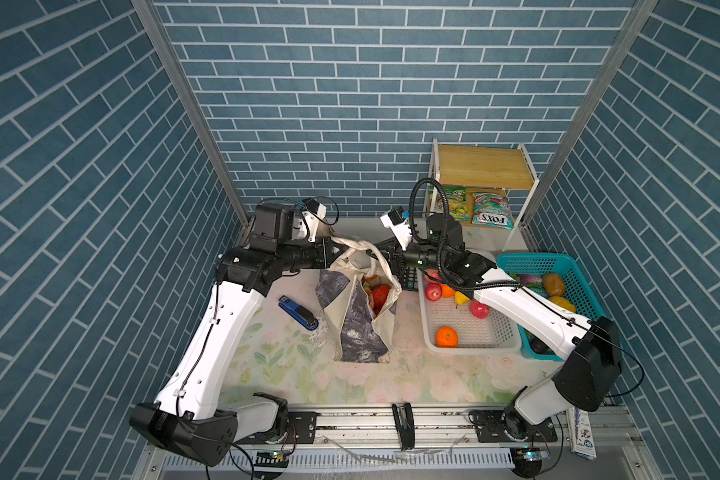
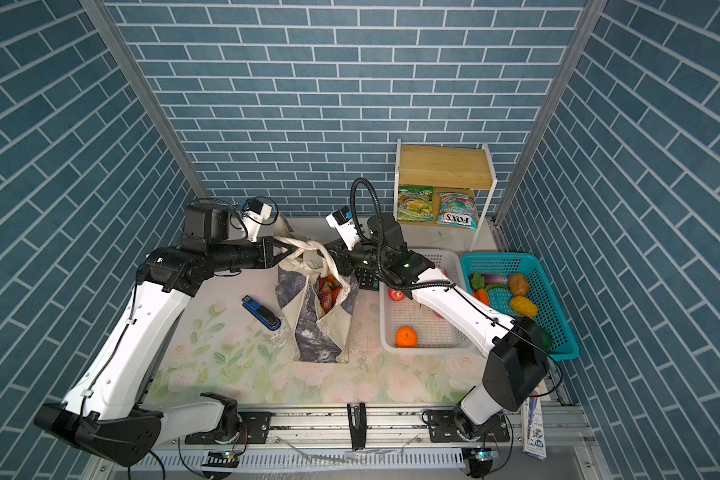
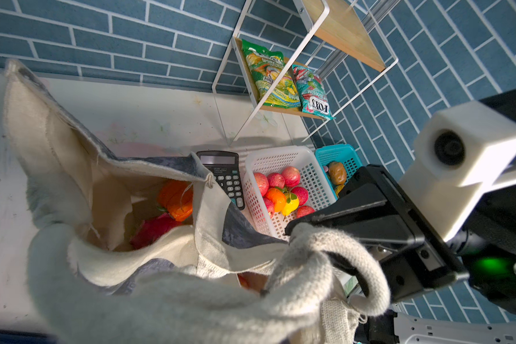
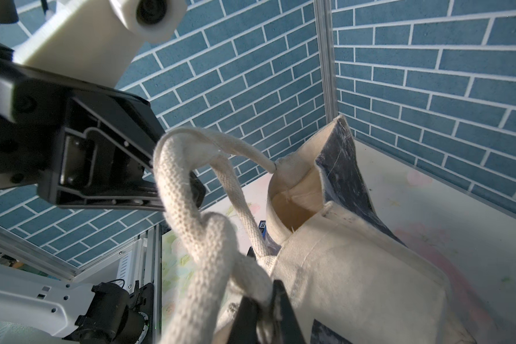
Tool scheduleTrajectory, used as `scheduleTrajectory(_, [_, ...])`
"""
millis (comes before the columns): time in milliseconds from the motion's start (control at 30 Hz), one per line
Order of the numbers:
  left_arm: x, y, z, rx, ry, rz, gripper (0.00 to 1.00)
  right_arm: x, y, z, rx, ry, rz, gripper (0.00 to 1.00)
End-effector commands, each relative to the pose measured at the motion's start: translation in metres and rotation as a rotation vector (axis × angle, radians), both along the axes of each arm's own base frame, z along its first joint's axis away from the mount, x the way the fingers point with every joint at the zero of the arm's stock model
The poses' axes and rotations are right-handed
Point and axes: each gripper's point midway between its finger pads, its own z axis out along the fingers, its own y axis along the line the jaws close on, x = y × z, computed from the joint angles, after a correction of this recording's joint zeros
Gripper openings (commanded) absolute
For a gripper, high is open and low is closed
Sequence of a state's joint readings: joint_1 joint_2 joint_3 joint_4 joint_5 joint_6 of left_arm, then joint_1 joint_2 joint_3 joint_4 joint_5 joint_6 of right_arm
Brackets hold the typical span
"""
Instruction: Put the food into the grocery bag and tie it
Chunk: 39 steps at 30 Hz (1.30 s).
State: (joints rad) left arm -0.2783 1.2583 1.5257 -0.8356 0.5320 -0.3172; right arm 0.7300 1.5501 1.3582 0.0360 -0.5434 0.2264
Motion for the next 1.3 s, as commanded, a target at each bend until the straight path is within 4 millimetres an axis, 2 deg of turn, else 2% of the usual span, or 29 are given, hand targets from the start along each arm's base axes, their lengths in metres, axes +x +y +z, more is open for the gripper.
scheduleTrajectory(0, [-0.027,0.019,-0.038,0.111,0.148,0.000,0.00,0.057,-0.043,0.030,0.097,-0.033,-0.276,0.00])
scheduleTrajectory(100, [-0.029,0.023,-0.047,0.147,0.169,-0.006,0.00,0.061,-0.050,0.035,0.139,-0.027,-0.312,0.00])
scheduleTrajectory(267, [-0.031,0.033,-0.059,0.210,0.197,0.004,0.00,0.072,-0.076,0.044,0.234,-0.024,-0.419,0.00])
scheduleTrajectory(400, [-0.026,0.052,-0.062,0.247,0.191,0.079,0.00,0.075,-0.089,0.047,0.260,-0.036,-0.471,0.00])
scheduleTrajectory(833, [-0.005,0.117,-0.071,0.507,0.185,0.339,0.00,0.077,-0.114,0.050,0.317,-0.050,-0.554,0.00])
scheduleTrajectory(1133, [0.015,0.160,-0.070,0.580,0.167,0.547,0.00,0.071,-0.147,0.037,0.230,-0.043,-0.651,0.00])
scheduleTrajectory(1267, [0.021,0.180,-0.071,0.615,0.169,0.630,0.00,0.063,-0.171,0.019,0.136,-0.047,-0.719,0.00])
